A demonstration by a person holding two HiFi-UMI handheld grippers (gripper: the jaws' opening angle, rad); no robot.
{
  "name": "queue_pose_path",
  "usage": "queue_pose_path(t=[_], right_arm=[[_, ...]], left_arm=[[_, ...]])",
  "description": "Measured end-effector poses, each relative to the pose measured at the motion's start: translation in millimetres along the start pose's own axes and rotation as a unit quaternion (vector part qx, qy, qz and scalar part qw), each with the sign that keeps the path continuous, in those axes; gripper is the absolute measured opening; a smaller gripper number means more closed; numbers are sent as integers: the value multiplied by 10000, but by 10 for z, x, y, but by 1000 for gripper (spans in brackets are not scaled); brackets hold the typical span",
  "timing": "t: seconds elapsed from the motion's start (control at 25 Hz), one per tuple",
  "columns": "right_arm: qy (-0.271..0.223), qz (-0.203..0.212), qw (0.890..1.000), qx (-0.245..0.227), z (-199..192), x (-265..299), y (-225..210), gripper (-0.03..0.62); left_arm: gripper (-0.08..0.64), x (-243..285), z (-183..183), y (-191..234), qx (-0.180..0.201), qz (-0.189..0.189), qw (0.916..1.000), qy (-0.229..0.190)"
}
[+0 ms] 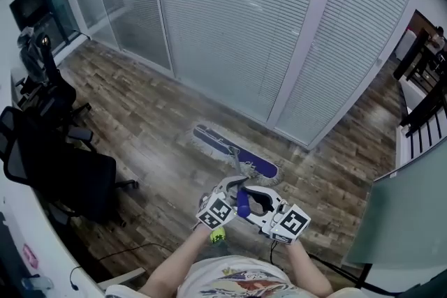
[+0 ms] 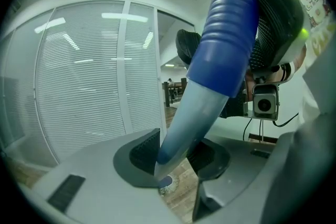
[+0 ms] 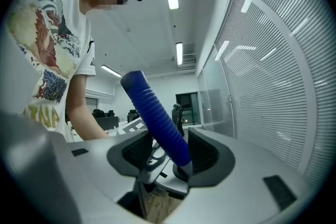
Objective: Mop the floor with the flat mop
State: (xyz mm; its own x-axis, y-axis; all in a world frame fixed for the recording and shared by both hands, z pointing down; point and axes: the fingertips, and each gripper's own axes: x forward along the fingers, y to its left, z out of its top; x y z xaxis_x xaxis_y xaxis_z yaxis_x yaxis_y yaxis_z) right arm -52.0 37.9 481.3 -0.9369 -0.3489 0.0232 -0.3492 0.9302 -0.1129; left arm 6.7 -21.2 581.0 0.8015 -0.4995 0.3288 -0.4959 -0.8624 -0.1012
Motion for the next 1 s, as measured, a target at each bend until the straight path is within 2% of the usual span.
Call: queue_pose_path(t=[0.24, 0.6, 0.76, 0.92, 1.0], right_arm=[[-152, 6, 9998, 99, -83, -958, 554, 201], [-207, 173, 9995, 188, -231, -1931, 1471, 201], [-214, 194, 9994, 192, -246, -2124, 1696, 202], [-26, 268, 9996, 74, -348, -2138, 1747, 201], [-106, 205, 9997, 89, -373, -2139, 1719, 201]], left_arm=[[121, 94, 133, -1065, 66, 58, 10000, 36], [121, -53, 194, -2377, -19, 310, 9995, -10], [120, -120, 220, -2670, -22, 346, 9994, -10], [120, -105, 130, -2729, 77, 323, 9993, 188], [118, -76, 101, -2720, 169, 305, 9992, 216]])
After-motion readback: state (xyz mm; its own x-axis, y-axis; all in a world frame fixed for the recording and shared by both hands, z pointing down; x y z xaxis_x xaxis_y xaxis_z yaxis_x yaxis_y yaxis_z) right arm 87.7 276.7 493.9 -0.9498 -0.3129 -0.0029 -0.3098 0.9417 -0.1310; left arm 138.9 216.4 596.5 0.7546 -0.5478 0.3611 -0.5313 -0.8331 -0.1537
